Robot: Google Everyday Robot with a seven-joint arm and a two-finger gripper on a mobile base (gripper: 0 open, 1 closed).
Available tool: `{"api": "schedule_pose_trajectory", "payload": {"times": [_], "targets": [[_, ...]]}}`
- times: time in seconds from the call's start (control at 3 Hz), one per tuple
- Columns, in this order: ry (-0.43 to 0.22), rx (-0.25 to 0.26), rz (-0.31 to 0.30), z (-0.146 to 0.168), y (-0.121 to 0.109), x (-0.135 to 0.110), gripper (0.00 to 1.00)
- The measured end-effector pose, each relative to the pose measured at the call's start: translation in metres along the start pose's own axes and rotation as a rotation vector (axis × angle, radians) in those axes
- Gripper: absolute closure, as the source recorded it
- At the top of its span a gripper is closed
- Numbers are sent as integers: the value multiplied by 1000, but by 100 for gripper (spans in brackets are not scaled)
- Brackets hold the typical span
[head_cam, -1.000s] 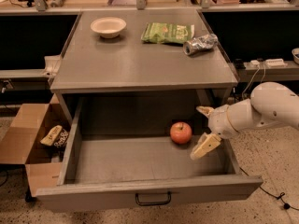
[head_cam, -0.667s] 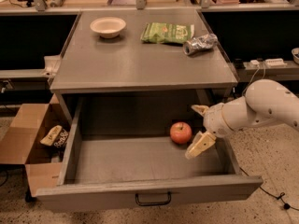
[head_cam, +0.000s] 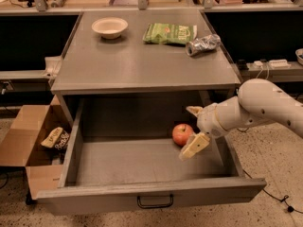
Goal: Pick apple from bottom drawer and place on counter
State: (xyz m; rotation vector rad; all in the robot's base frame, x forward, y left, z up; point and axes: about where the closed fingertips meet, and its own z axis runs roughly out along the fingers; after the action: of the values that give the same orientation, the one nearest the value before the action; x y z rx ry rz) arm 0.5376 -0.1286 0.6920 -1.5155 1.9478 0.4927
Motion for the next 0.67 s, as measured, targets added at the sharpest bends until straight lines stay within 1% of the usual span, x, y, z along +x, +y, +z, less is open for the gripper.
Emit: {"api": "schedule_pose_trajectory", "payload": {"times": [0.33,0.67], "targets": [[-23,5,6,9,-12,9,0],[-39,22,19,24,-34,22,0]]}}
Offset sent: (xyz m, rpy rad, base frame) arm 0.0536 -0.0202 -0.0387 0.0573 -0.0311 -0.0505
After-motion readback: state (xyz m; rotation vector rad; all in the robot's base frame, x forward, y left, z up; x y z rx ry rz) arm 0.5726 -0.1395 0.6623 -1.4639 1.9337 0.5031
